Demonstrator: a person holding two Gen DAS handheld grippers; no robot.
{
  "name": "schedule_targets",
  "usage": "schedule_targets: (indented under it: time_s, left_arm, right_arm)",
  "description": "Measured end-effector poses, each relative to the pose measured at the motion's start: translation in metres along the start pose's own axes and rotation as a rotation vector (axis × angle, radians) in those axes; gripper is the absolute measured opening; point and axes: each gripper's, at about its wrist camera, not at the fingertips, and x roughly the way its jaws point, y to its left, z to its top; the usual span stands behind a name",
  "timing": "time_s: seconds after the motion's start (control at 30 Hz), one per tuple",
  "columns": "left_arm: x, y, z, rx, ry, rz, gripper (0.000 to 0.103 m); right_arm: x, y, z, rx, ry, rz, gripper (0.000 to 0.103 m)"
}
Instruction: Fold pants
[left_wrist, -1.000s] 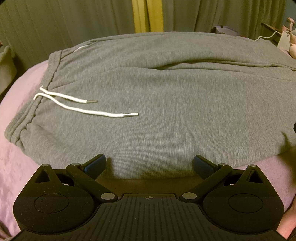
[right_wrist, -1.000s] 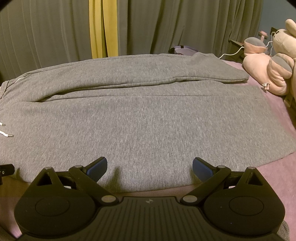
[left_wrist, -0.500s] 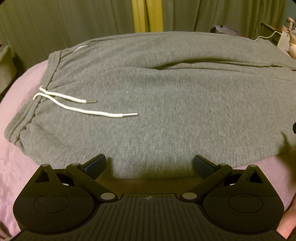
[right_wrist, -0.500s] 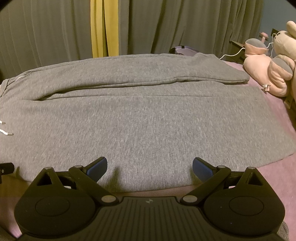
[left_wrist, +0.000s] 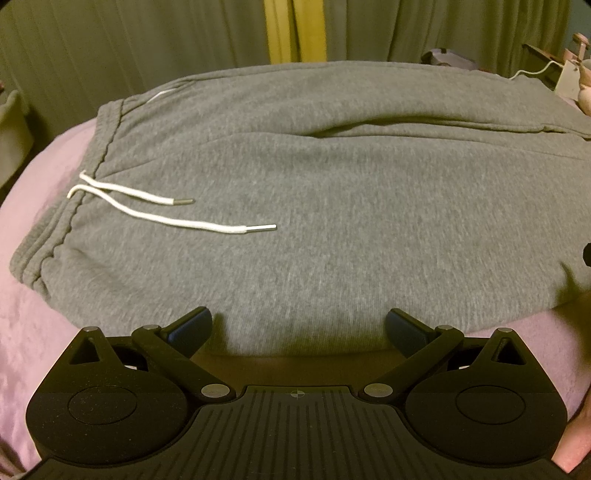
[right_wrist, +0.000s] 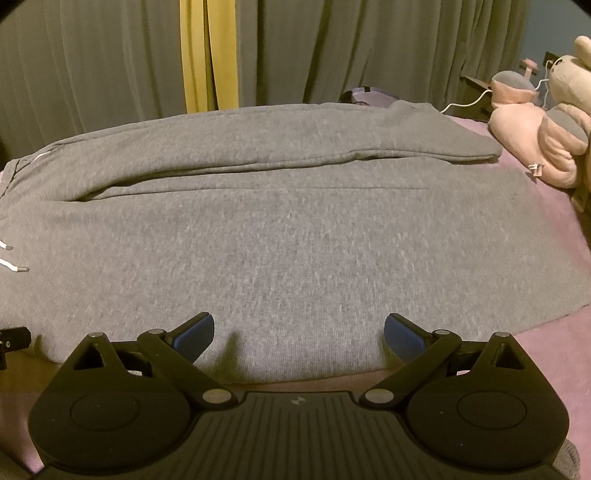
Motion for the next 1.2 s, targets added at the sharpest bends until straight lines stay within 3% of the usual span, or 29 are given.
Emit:
schedule_targets:
  time_s: [0.5,0.63,0.8,0.9,0.97,1.07,1.2]
  left_arm:
    - [-0.003,0.001,0.009,0.005,0.044,-0.013,0.103]
    - [-0.015,0.011,0.030,-0.056,0.007,-0.039,0.103]
    - [-0.014,0.027,0.080,-0.173,-0.084,0.053,0.103]
    - [0.004,0.036,0.107,-0.257,-0.105,0.117,0.103]
    - [0.020,0.042,0.120,-0.317,-0.090,0.106,0.103]
    - [0.049,0.055,0.126,-0.385,-0.098,0.107,0.103]
    - [0.082,0.083,0.113,-0.443,-0.102,0.204,0.103]
  right_arm:
    - [0.018,0.005,0.008,-0.034,0.048,0.024,0.099]
    - [0.036,-0.001,0.019,-0.026,0.085,0.017,0.099]
    - [0.074,-0.013,0.030,0.012,0.179,0.014,0.099]
    - [0.081,-0.021,0.032,0.062,0.163,0.031,0.100]
    - [0.084,-0.023,0.032,0.070,0.166,0.038,0.100]
    - [0.084,-0.021,0.031,0.061,0.166,0.032,0.100]
    - [0.086,-0.023,0.040,0.042,0.202,0.033,0.099]
